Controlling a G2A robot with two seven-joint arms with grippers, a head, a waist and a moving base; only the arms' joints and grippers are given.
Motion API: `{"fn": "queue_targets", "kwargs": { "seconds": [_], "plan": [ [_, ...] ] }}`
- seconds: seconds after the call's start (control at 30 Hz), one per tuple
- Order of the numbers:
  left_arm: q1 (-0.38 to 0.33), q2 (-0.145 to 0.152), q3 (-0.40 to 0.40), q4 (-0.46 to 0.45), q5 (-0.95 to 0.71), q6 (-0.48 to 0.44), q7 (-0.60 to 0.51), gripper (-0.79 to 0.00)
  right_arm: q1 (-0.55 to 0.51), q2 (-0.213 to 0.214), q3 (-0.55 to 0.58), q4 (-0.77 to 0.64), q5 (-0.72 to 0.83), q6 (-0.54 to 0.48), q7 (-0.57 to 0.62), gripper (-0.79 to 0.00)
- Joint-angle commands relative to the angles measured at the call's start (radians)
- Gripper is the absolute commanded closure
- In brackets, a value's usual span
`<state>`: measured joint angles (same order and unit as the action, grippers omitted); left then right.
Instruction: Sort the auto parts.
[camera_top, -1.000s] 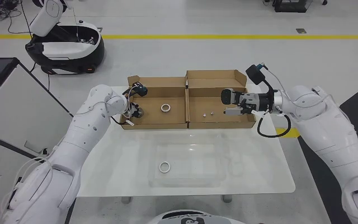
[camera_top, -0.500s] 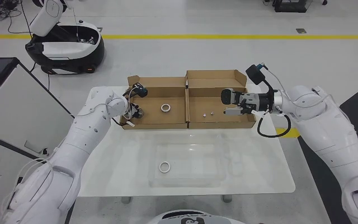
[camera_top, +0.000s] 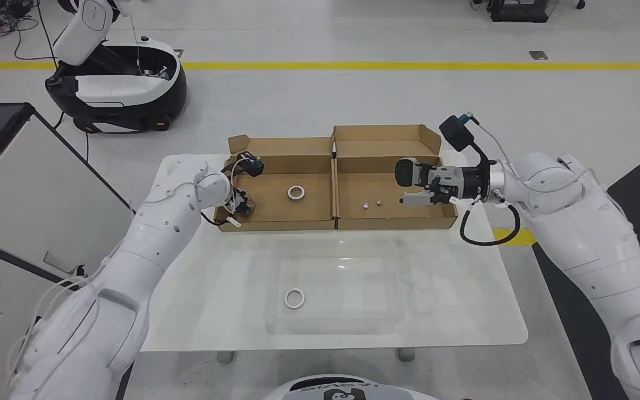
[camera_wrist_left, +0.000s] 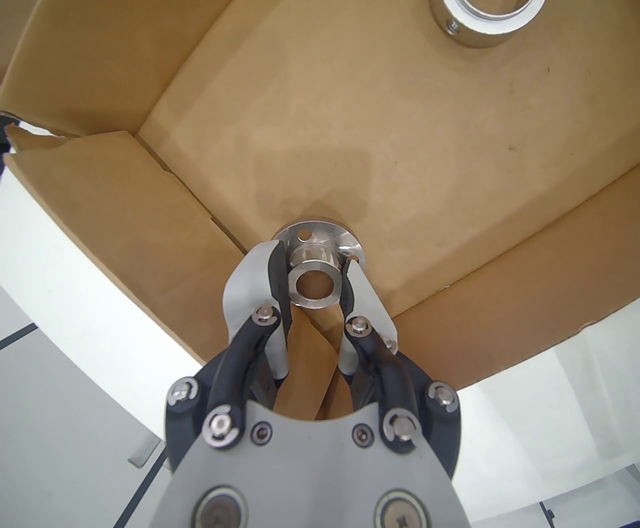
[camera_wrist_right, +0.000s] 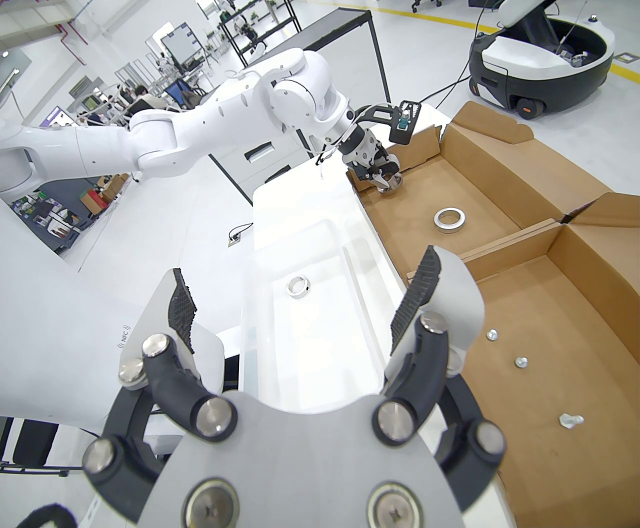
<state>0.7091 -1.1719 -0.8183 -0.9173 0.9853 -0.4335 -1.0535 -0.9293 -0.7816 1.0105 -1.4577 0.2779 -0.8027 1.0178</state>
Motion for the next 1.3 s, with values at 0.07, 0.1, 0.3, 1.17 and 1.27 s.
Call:
{"fn": "queue_targets", "kwargs": {
  "seconds": [0.07,0.1,0.3,1.17,1.27],
  "plan": [
    [-0.011,-0.009,0.012,0.029,-0.006,-0.004,0.003,-0.129,0.0,0.0,0.0,0.0,0.0,0.0,0.0,-0.785],
    [-0.015,-0.011,0.015,0.036,-0.006,-0.005,0.004,-0.185,0.0,0.0,0.0,0.0,0.0,0.0,0.0,-0.785],
    [-0.032,-0.02,0.023,0.072,-0.017,-0.015,0.009,-0.382,0.0,0.0,0.0,0.0,0.0,0.0,0.0,-0.785],
    [0.212,0.11,-0.182,-0.526,-0.094,-0.203,-0.13,-0.785,0.0,0.0,0.0,0.0,0.0,0.0,0.0,-0.785],
    [0.253,0.14,-0.202,-0.608,-0.131,-0.204,-0.129,-0.785,0.0,0.0,0.0,0.0,0.0,0.0,0.0,-0.785]
  ]
}}
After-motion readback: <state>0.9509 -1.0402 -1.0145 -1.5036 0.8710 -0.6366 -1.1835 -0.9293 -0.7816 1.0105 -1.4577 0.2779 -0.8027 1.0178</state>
